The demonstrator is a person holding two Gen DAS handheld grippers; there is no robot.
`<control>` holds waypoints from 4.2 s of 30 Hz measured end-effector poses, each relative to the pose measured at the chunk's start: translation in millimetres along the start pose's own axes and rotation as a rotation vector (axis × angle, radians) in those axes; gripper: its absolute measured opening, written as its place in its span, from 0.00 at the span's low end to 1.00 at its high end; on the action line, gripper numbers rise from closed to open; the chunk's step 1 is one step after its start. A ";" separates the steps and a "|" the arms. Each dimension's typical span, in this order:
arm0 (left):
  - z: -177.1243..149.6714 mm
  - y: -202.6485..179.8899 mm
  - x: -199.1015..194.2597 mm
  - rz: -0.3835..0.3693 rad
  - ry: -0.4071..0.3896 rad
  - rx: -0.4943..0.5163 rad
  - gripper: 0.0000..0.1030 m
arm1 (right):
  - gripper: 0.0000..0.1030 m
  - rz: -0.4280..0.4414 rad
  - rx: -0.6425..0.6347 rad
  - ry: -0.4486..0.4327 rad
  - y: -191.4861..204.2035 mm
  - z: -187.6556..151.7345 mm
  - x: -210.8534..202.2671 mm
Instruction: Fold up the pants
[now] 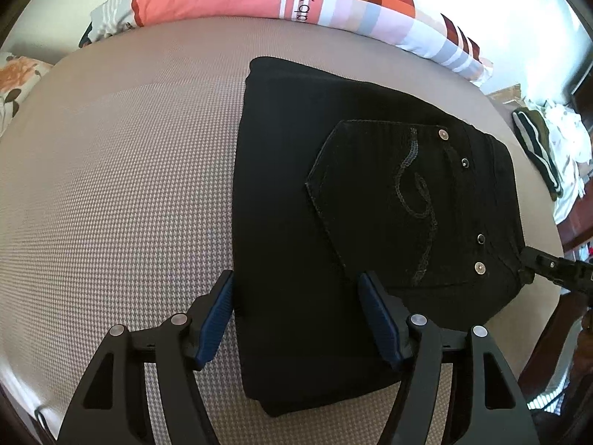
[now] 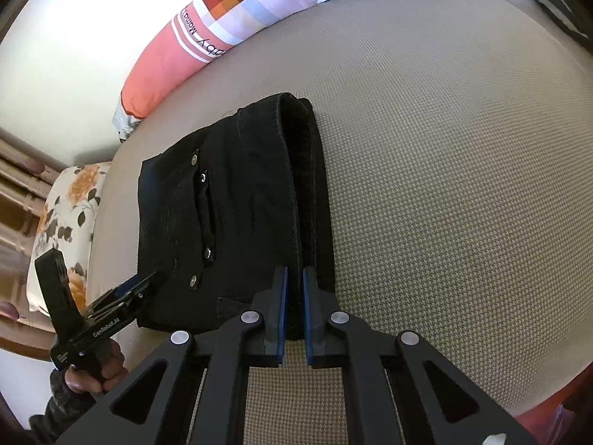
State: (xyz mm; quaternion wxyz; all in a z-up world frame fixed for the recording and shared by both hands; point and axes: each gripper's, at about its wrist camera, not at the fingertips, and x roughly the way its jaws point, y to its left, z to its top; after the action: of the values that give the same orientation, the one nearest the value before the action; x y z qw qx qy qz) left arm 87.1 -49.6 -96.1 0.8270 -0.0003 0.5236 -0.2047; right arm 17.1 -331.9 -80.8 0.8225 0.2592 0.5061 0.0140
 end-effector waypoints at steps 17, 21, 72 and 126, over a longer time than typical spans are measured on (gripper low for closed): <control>-0.3 -3.9 0.3 0.041 -0.003 -0.004 0.73 | 0.31 -0.080 0.001 -0.023 4.2 -1.0 -6.3; -0.7 -3.5 0.1 0.042 -0.002 -0.003 0.73 | 0.38 -0.101 0.002 -0.017 3.4 2.2 -6.1; 55.0 37.2 27.5 -0.347 0.138 -0.119 0.76 | 0.56 0.359 -0.006 0.180 -52.3 69.0 45.4; 43.8 18.5 1.9 -0.109 -0.015 -0.055 0.19 | 0.24 0.261 0.020 0.062 14.2 64.5 52.6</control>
State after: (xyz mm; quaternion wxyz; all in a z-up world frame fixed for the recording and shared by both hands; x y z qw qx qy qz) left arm 132.0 -42.7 -81.9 0.8182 -0.0531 0.5220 -0.2352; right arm 100.3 -331.2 -95.1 0.7951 0.3304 0.4933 0.1240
